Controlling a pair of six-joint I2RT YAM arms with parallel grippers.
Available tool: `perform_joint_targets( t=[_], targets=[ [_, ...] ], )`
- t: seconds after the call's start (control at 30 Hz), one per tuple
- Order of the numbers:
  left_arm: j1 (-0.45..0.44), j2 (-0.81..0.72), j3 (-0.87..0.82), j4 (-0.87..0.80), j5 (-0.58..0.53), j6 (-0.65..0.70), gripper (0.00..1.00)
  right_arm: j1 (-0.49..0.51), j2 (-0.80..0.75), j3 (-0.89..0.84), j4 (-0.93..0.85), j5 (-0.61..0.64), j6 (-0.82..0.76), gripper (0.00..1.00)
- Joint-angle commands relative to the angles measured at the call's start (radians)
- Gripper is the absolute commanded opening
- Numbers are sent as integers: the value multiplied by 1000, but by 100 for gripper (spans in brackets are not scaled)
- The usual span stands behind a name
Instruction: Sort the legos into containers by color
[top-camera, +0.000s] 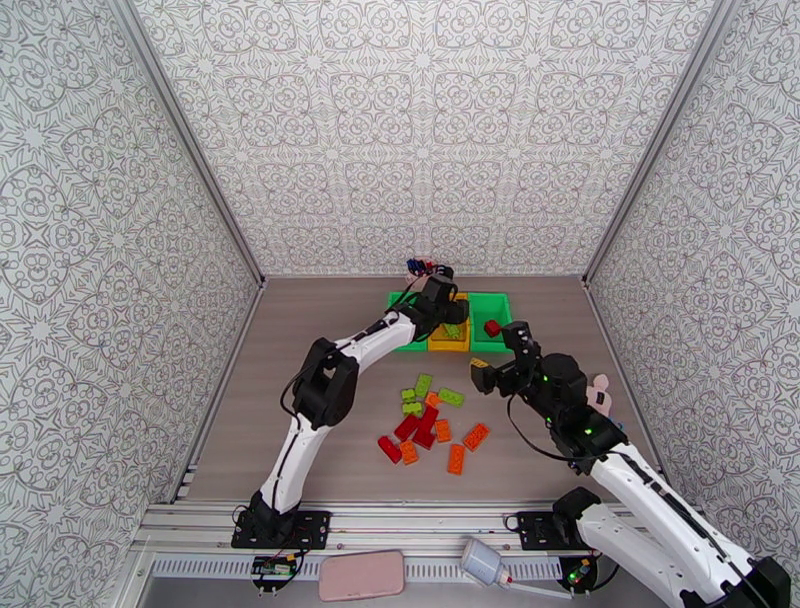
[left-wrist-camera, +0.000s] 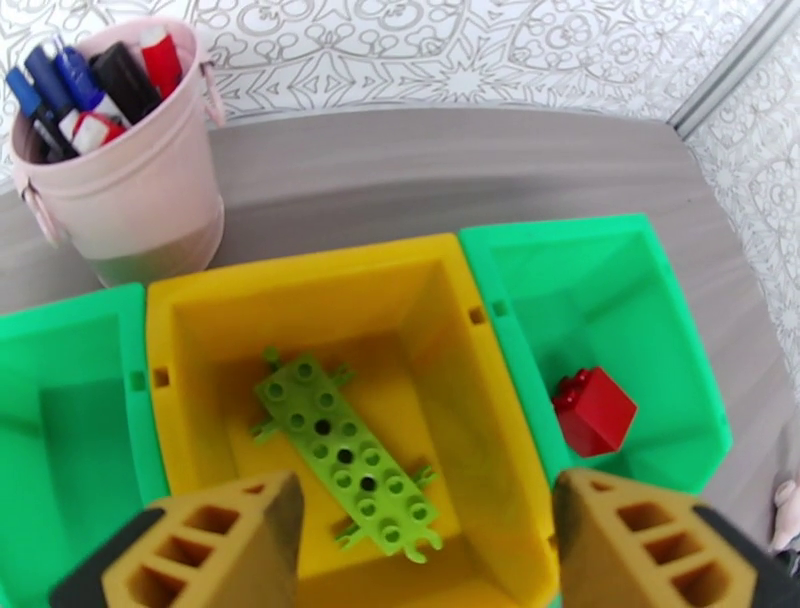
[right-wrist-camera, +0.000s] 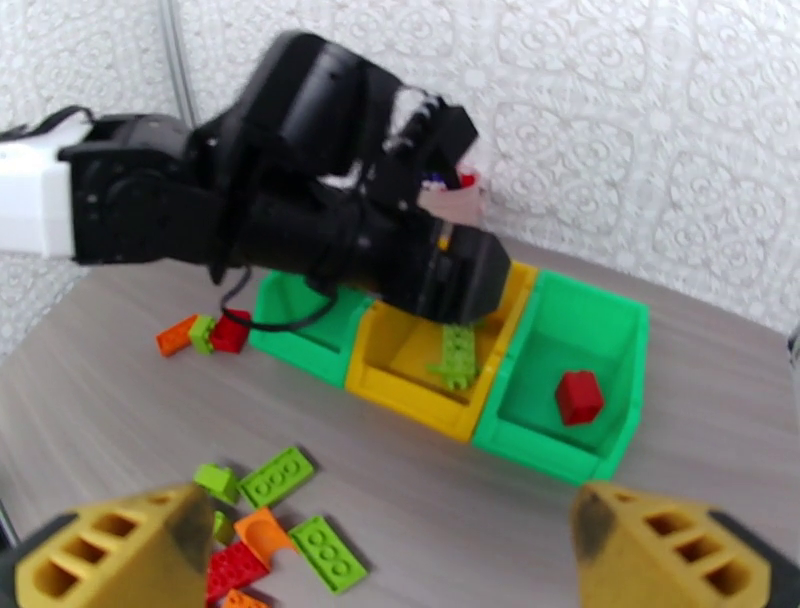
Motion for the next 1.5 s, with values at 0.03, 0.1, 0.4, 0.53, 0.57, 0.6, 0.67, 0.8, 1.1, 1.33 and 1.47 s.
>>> perform_joint_targets(
  t=[0.03,0.1,0.4,0.53,0.57,0.6,0.67,0.8,1.1,1.33,1.47],
  targets=[
    [-12,-202,-115,69,45,67,86,2,12,50,-167,83,105,96],
    [-10,-283,-220,106,79,83,92,2,32,73,-229,83,137,93],
    [32,-696,-704,217,156,197,100,26,172,106,-281,-59,151,95],
    [94,-881,-881,201,240,221,100,55,265,166,-323,-89,60,96],
    [106,-933,-919,182,251,241,100,68,298,189,-346,-86,33,96],
    [113,-973,-947,163,253,260,100,77,328,214,-368,-82,10,97],
    [125,-1062,-1005,110,245,294,100,101,405,269,-415,-71,-29,97],
    [123,-1224,-1093,19,259,346,100,135,512,342,-446,-81,-62,97],
    [68,-1440,-1181,-155,264,444,100,239,773,535,-567,-43,-144,94],
    [40,-1494,-1220,-158,248,464,100,278,952,665,-626,-31,-186,87],
    [42,-1513,-1233,-152,237,460,100,278,1022,709,-634,-55,-205,81]
  ],
)
